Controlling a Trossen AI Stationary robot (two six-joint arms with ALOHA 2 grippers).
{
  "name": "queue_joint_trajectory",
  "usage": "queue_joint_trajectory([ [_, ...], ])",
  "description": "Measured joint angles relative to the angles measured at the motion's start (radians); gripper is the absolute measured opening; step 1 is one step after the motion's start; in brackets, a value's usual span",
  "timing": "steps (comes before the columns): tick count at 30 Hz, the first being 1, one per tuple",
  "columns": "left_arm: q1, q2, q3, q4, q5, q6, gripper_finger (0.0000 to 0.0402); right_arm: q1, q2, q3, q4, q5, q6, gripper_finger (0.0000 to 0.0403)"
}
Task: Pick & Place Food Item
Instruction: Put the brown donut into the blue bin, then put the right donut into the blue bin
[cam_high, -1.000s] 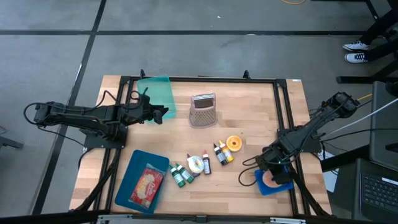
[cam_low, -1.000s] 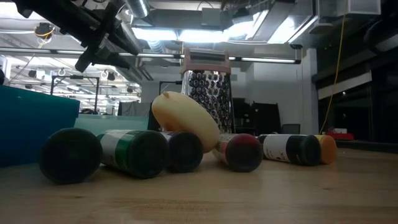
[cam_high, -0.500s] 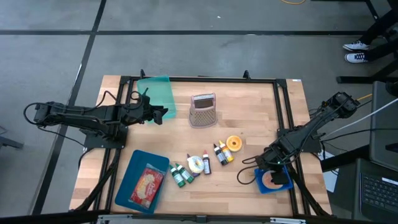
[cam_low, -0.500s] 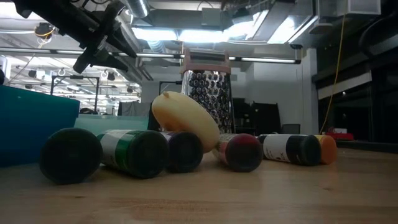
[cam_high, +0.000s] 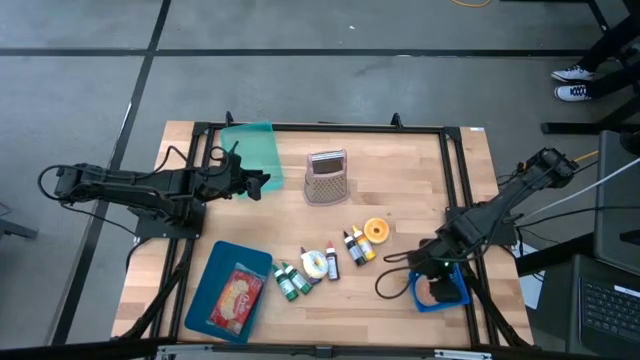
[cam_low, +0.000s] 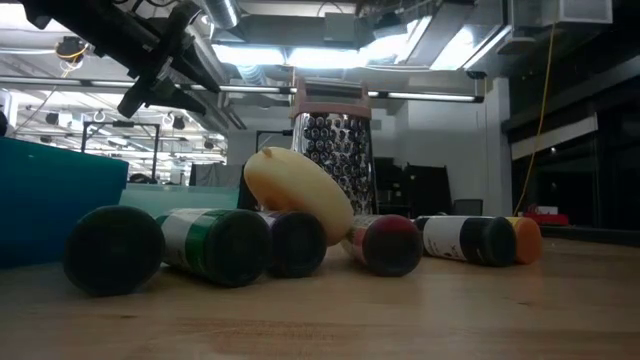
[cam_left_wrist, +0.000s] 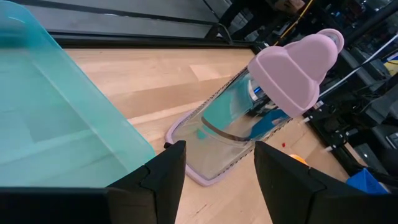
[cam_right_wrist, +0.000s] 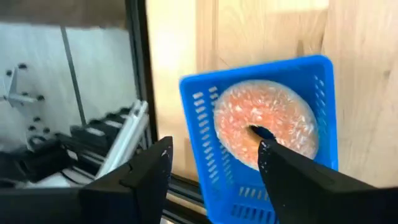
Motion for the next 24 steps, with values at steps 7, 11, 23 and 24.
queue_joint_trajectory([
  [7, 0.000, 0.000, 0.000, 0.001, 0.005, 0.000, 0.0184, -0.001, 0.000, 0.066, -0.010, 0.095, 0.051, 0.0226],
  [11, 0.000, 0.000, 0.000, 0.001, 0.009, 0.000, 0.0184, -0.019, 0.000, 0.071, -0.018, 0.143, 0.070, 0.0226],
  [23, 0.000, 0.000, 0.000, 0.001, 0.016, 0.000, 0.0184, -0.272, 0.011, 0.072, 0.073, 0.473, 0.092, 0.0226],
  [24, 0.000, 0.000, 0.000, 0.001, 0.016, 0.000, 0.0184, -0.301, 0.019, 0.072, 0.083, 0.475, 0.091, 0.0225],
])
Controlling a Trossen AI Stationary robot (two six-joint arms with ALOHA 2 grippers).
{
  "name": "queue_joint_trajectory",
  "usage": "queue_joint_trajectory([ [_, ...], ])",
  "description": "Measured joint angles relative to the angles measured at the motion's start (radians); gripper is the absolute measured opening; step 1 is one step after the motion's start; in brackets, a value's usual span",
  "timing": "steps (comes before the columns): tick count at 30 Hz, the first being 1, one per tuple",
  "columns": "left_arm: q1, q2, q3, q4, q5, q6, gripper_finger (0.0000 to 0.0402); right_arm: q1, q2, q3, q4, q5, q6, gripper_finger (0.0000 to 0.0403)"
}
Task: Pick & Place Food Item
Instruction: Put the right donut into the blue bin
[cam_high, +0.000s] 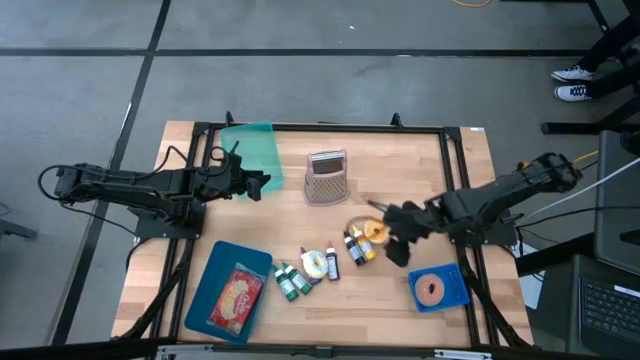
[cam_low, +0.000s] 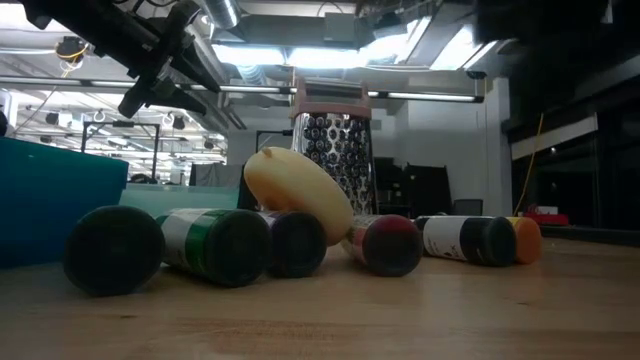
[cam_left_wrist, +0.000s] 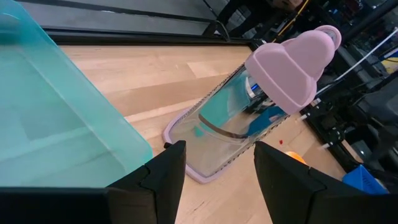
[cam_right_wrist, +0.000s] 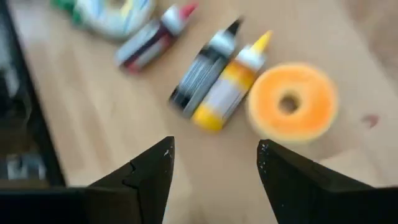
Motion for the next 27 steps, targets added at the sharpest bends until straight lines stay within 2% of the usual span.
queue_joint_trajectory([
  [3, 0.000, 0.000, 0.000, 0.000, 0.001, 0.009, 0.0184, -0.069, 0.038, 0.000, 0.035, -0.008, -0.015, 0.0219],
  [9, 0.000, 0.000, 0.000, 0.000, 0.003, 0.018, 0.0184, -0.145, 0.148, 0.000, 0.114, -0.106, -0.095, 0.0202],
  [18, 0.000, 0.000, 0.000, 0.000, 0.003, 0.040, 0.0184, -0.162, 0.343, 0.000, 0.113, -0.230, -0.215, 0.0198],
  [24, 0.000, 0.000, 0.000, 0.000, 0.003, 0.043, 0.0184, -0.162, 0.424, 0.000, 0.121, -0.252, -0.257, 0.0198],
  [27, 0.000, 0.000, 0.000, 0.000, 0.002, 0.043, 0.0184, -0.162, 0.423, 0.000, 0.136, -0.251, -0.257, 0.0198],
])
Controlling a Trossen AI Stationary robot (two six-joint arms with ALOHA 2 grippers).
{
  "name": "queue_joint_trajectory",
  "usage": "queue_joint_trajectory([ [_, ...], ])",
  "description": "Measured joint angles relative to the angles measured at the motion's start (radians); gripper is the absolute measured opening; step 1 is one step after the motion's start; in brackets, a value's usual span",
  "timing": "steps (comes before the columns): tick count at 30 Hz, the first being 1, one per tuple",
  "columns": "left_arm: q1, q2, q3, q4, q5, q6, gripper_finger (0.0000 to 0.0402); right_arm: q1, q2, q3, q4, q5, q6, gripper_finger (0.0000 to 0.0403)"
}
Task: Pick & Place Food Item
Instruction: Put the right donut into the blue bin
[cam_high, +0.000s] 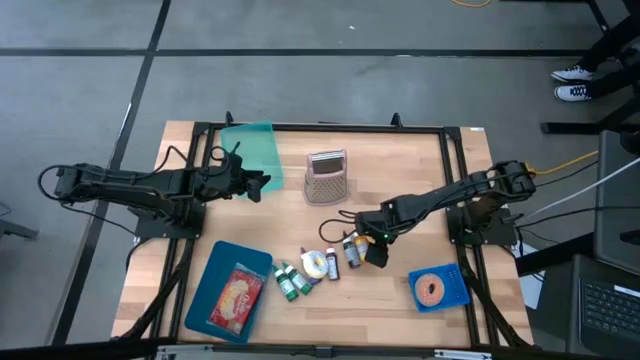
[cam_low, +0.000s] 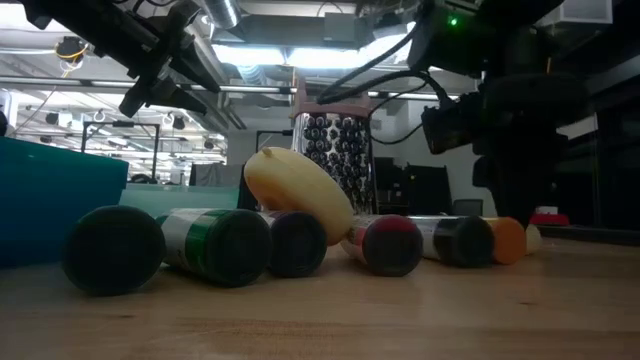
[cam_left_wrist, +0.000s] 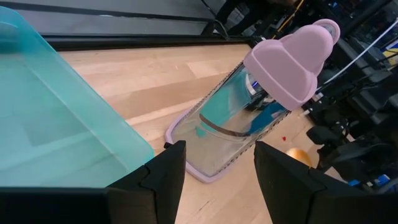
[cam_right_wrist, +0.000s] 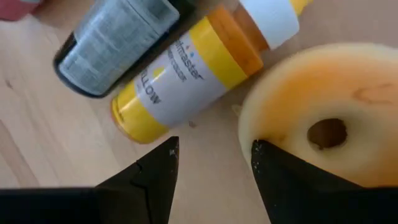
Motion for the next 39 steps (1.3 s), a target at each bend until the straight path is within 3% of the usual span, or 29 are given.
queue_joint_trajectory([
  [14, 0.000, 0.000, 0.000, 0.000, -0.021, 0.000, 0.0184, -0.029, 0.000, 0.005, -0.008, 0.000, 0.003, 0.0198],
  [23, 0.000, 0.000, 0.000, 0.000, -0.051, 0.007, 0.0184, -0.062, -0.007, 0.141, -0.137, 0.038, -0.083, 0.0198],
  [39, 0.000, 0.000, 0.000, -0.009, -0.052, 0.018, 0.0184, -0.133, -0.002, 0.142, -0.172, 0.040, -0.156, 0.0198],
])
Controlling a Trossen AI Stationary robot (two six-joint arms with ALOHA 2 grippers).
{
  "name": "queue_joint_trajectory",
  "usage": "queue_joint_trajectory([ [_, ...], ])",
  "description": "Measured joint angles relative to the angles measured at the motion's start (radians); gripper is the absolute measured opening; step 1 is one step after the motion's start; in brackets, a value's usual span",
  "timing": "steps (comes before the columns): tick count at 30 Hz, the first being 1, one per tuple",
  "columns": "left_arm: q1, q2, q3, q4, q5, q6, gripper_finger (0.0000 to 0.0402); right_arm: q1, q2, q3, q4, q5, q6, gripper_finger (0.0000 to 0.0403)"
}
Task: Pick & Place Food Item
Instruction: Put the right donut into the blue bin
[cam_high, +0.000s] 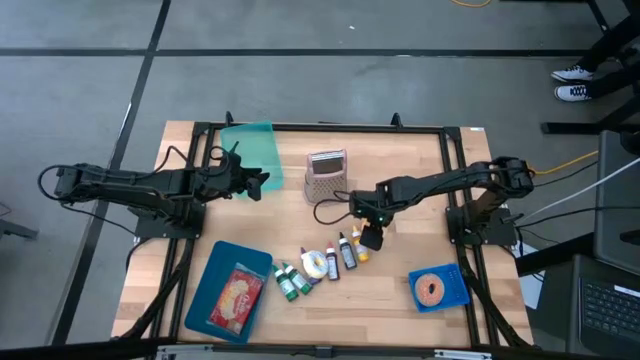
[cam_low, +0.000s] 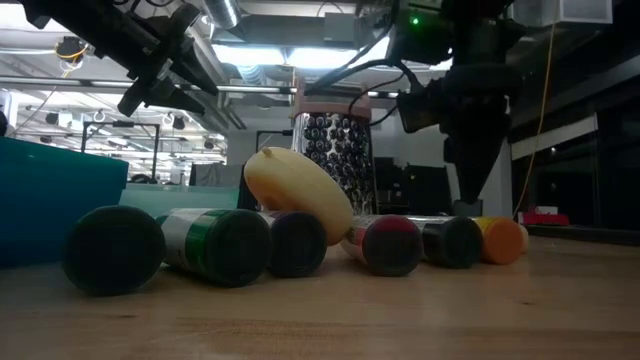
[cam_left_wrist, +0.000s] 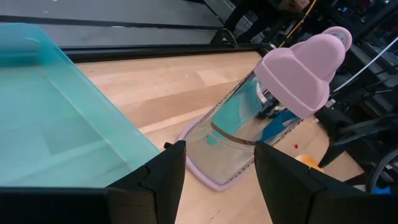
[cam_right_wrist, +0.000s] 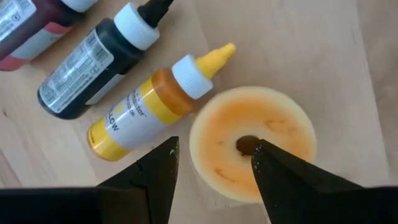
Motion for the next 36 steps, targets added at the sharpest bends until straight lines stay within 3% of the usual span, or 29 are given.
queue_joint_trajectory([
  [26, 0.000, 0.000, 0.000, -0.010, 0.006, -0.003, 0.0184, 0.003, 0.150, -0.002, 0.058, -0.025, 0.004, 0.0194],
  [31, 0.000, 0.000, 0.000, -0.015, 0.007, -0.008, 0.0184, 0.003, 0.153, -0.002, 0.063, 0.004, 0.049, 0.0145],
  [36, 0.000, 0.000, 0.000, -0.018, 0.007, -0.009, 0.0184, 0.002, 0.153, -0.002, 0.063, 0.018, 0.097, 0.0040],
])
